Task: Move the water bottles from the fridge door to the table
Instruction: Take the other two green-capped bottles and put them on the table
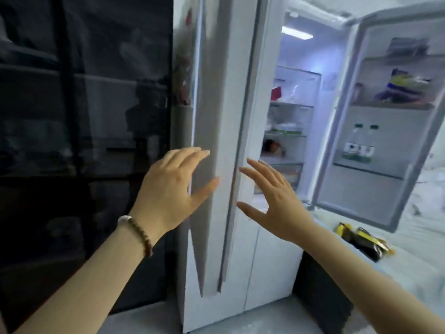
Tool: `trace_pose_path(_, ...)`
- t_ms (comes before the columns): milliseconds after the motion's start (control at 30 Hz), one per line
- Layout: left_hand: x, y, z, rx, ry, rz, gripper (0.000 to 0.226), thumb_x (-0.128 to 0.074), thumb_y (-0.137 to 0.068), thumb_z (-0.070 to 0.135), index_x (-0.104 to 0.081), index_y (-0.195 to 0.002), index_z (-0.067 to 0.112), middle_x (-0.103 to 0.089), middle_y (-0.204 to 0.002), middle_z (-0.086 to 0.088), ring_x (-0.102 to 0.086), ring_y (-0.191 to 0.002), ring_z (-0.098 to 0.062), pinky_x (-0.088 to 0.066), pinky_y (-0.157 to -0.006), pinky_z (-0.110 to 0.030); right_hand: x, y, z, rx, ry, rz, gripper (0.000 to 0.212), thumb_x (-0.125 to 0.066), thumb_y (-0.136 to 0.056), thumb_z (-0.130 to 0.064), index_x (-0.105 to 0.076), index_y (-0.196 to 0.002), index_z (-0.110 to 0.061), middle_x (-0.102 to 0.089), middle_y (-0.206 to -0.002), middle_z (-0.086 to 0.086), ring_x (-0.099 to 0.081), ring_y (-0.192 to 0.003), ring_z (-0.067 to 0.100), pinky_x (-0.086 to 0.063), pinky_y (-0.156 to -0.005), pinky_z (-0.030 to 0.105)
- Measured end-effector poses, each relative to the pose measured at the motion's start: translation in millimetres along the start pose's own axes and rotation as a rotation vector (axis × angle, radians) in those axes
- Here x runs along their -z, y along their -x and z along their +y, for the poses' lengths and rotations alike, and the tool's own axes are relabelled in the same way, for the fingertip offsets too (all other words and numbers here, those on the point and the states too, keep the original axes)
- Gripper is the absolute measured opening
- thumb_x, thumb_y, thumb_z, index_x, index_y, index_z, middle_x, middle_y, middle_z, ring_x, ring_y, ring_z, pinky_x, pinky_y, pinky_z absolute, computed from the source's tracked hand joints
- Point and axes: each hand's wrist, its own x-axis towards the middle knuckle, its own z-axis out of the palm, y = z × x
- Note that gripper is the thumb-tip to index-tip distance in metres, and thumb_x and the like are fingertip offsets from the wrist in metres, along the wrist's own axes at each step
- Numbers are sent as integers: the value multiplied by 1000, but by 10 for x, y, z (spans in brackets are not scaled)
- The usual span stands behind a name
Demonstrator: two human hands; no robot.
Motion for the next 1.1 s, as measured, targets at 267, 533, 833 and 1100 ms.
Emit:
trace_pose_path(267,-1296,-785,1579,-164,103,-230,67,-28,-81,67,-46,-131,27,-52,-132,6,-47,-121,-16,-38,-98,-34,760,799,1839,-368,94,-137,68,-53,-86,-52,-24,-145,-32,-18,-157,-6,-19,-144,20,-19,-117,40)
trace_pose_path(533,-2792,-1724,2139,-151,6,-575,62,-32,-88,62,-39,-137,25,-46,-138,1,-41,-125,-20,-37,-99,-36,908,1013,3361,-575,93,-185,65,-52,-86,-55,-34,-141,-28,-34,-151,-3,-34,-137,18,-29,-112,37)
trace_pose_path(833,-4362,-3056,2524,-109,163,-637,58,-33,-89,62,-52,-124,21,-58,-126,1,-54,-110,-18,-45,-89,-33,940,679,5047,-765,105,-159,58,-58,-87,-45,-38,-138,-27,-47,-141,-1,-46,-127,17,-38,-101,32)
trace_pose_path(1100,-5240,-4022,2975,-146,263,-541,61,-33,-85,67,-49,-126,25,-56,-129,4,-55,-113,-17,-45,-95,-37,1059,364,6288,-735,99,-73,54,-58,-86,-47,-42,-134,-27,-52,-135,-3,-52,-121,14,-42,-99,31)
